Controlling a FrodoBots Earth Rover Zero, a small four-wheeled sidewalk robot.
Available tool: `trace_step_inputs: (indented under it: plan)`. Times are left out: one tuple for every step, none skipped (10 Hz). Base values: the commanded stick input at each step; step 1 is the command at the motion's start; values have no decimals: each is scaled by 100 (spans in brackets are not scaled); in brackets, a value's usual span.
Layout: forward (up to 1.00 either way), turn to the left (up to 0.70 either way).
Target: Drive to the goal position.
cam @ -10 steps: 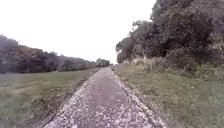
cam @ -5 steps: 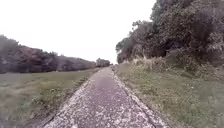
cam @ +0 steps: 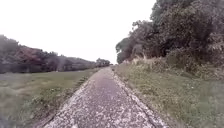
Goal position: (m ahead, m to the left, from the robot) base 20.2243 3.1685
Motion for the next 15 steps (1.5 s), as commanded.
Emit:
trace_step_inputs:
  plan:
    - [5,0]
    - [6,0]
    - [5,0]
    - [5,0]
    - [5,0]
    - [5,0]
    - [5,0]
    - [5,0]
    - [5,0]
    - [5,0]
    - [5,0]
    - [5,0]
    - [5,0]
    - [5,0]
    - [5,0]
